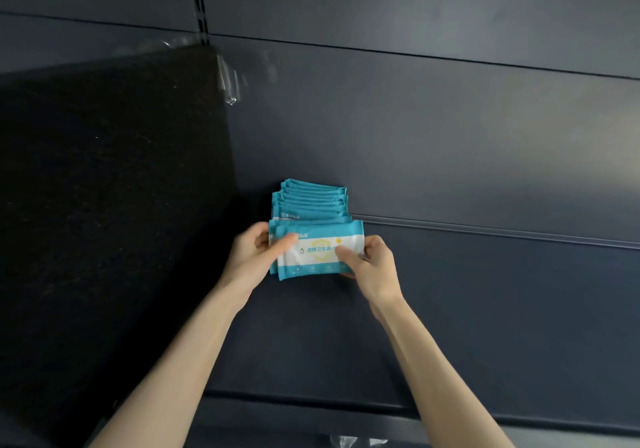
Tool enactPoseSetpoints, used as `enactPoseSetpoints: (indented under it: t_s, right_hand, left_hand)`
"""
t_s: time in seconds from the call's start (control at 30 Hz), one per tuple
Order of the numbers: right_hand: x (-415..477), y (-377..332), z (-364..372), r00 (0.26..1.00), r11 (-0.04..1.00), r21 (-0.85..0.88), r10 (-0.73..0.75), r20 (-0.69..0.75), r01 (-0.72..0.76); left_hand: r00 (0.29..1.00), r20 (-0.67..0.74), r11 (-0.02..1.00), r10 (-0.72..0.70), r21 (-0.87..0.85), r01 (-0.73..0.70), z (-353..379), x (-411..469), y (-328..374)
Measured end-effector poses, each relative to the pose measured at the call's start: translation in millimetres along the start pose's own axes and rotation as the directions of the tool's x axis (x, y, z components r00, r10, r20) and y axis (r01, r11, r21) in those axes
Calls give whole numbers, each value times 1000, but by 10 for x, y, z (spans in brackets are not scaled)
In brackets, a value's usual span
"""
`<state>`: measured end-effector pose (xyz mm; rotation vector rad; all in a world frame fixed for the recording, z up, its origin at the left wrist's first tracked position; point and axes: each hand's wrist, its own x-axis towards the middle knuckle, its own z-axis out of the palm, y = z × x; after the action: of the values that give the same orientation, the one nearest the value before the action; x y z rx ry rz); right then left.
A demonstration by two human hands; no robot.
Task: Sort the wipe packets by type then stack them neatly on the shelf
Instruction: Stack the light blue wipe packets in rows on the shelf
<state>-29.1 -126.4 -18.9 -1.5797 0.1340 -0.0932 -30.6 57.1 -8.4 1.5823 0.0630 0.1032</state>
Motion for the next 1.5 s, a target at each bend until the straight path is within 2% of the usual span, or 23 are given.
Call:
enactPoseSetpoints:
  t_s: [0.2,0.33,0.5,0.6,0.67,0.73,0.93,1.17,1.33,1.5]
  right_hand:
    - [224,26,132,988,942,-309,-149,-39,130]
    - [253,59,161,968,832,-515,-251,-16,208]
    - [221,88,133,950,746,-599,-299,91,292]
    - [226,99,122,931,652,-688,-352,97,318]
    - [250,111,111,925,636,-694,-361,118,337]
    - [268,114,122,928,627,-698,-340,153,345]
    - [326,75,157,915,499,-789,-355,191,358]
    - [363,12,159,899,371,-853,-378,222,367]
    - [316,-40,134,911,346,-870,-343,230,350]
    - [197,-129,111,928,378,-868,-308,208,320]
  left_hand:
    - [978,-61,954,200,241,-180,9,295,-16]
    - [950,-59,895,305,358,-265,-18,351,-175]
    - [962,-35,846,271,486,-221,-94,370,-322]
    - [971,19,868,240,443,-223,-115,376,-360]
    - [973,80,864,217,447,-230,-122,389,-374]
    - [960,101,832,259,482,-275,-119,404,-375]
    - [934,36,769,356,556,-315,-88,422,-377]
    - [938,16,753,346,592,-288,-48,404,-353]
    - [947,39,742,318,612,-274,-48,343,-310]
    - [939,32,647,343,717,-261,-62,266,-139]
